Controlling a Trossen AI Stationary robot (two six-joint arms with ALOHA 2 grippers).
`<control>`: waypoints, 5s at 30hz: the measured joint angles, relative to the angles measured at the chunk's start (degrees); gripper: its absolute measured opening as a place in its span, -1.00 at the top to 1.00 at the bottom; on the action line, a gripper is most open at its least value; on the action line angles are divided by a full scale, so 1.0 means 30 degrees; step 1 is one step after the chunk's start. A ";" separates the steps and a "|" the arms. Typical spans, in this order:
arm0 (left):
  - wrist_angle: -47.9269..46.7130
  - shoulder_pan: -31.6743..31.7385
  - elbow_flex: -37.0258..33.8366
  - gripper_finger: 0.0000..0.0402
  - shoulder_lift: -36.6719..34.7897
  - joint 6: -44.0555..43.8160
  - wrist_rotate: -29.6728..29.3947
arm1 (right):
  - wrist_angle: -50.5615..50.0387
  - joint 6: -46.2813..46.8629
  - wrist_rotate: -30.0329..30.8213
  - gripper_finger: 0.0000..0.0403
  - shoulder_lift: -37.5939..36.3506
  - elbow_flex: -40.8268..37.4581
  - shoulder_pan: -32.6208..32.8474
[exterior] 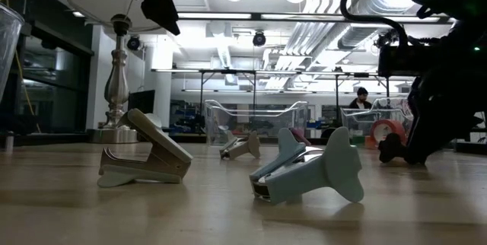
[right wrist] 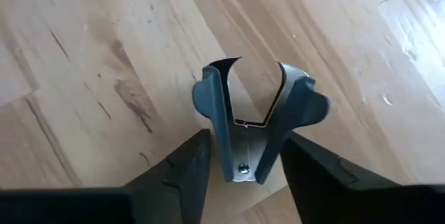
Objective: Pick and place Stapler, Stapler remover, tape
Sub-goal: Put the black staple remover into the top left transparent bin
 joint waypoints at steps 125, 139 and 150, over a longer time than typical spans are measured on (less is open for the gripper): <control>1.3136 -0.0131 0.0007 -0.24 0.3082 -0.0423 0.4153 | 0.4061 -2.1717 -0.8021 0.64 -0.2543 1.0504 -1.0992; 1.3007 -0.0124 0.0007 0.10 0.3082 -0.0423 0.4045 | 0.4148 -2.1814 -0.8621 0.64 -0.2280 1.0496 -1.1315; 1.2970 -0.0131 0.0007 0.36 0.3082 -0.0224 0.4000 | 0.4132 -2.1807 -0.8733 0.64 -0.2280 1.0493 -1.1350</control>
